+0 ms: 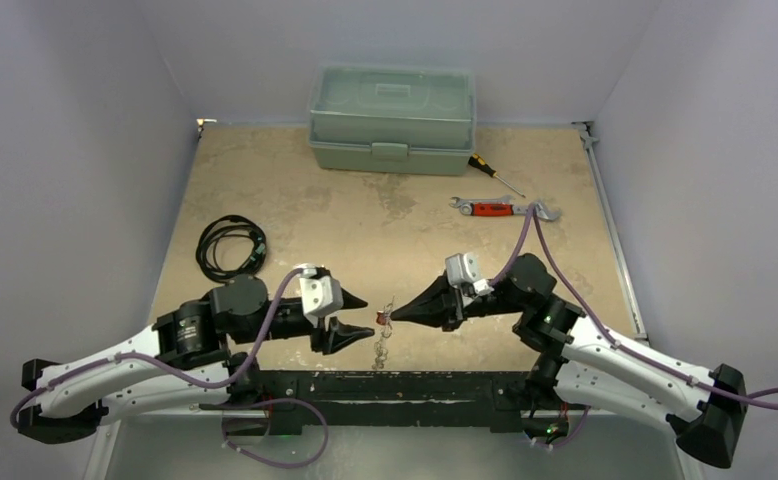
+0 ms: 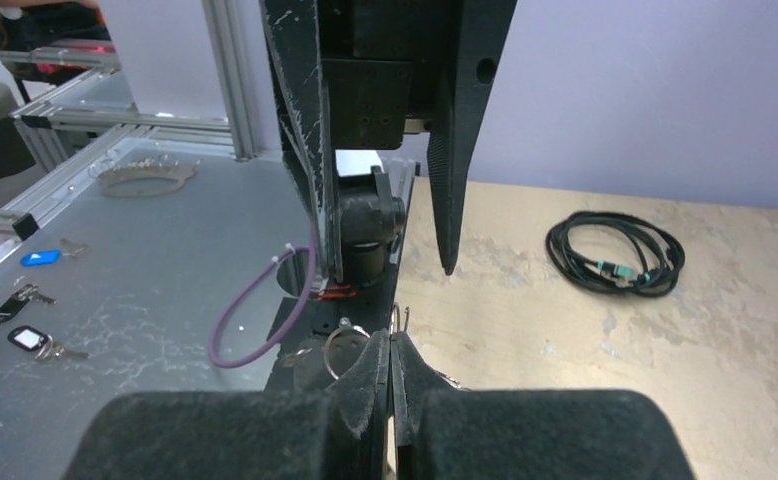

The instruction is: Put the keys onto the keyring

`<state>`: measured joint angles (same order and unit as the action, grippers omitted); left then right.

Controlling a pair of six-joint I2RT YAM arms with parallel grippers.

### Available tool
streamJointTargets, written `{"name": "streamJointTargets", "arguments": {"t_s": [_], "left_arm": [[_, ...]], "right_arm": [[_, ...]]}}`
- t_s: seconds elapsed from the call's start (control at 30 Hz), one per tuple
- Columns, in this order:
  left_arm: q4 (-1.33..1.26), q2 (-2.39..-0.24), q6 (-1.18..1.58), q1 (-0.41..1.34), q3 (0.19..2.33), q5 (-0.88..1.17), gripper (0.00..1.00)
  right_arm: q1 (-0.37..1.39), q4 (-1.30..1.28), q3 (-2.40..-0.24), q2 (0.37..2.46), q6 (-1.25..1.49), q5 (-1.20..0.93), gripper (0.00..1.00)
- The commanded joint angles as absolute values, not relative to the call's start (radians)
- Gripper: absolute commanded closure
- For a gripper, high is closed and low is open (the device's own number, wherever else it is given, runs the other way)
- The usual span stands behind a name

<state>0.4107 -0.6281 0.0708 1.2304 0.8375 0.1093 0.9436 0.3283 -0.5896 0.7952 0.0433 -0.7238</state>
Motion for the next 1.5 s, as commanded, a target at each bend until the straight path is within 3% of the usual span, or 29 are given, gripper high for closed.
{"name": "streamJointTargets", "arguments": {"t_s": [0.0, 0.2, 0.57, 1.1, 1.47], "left_arm": [[0.286, -0.548, 0.036, 1.224, 0.794, 0.165, 0.49], [0.154, -0.475, 0.005, 1.224, 0.675, 0.242, 0.45], [0.182, -0.532, -0.103, 1.224, 0.650, 0.179, 0.55], [0.191, -0.640, -0.236, 1.223, 0.722, 0.035, 0.76], [0.175, -0.682, -0.323, 1.223, 0.757, 0.092, 0.74]], "right_arm": [[0.948, 0.446, -0.578, 0.759, 0.017, -0.791, 1.00], [0.950, 0.705, -0.438, 0.729, 0.011, -0.765, 1.00], [0.960, 0.887, -0.290, 0.642, -0.158, -0.449, 1.00], [0.965, 0.926, -0.276, 0.661, -0.096, -0.512, 1.00], [0.966, 0.922, -0.284, 0.675, -0.077, -0.538, 1.00]]}}
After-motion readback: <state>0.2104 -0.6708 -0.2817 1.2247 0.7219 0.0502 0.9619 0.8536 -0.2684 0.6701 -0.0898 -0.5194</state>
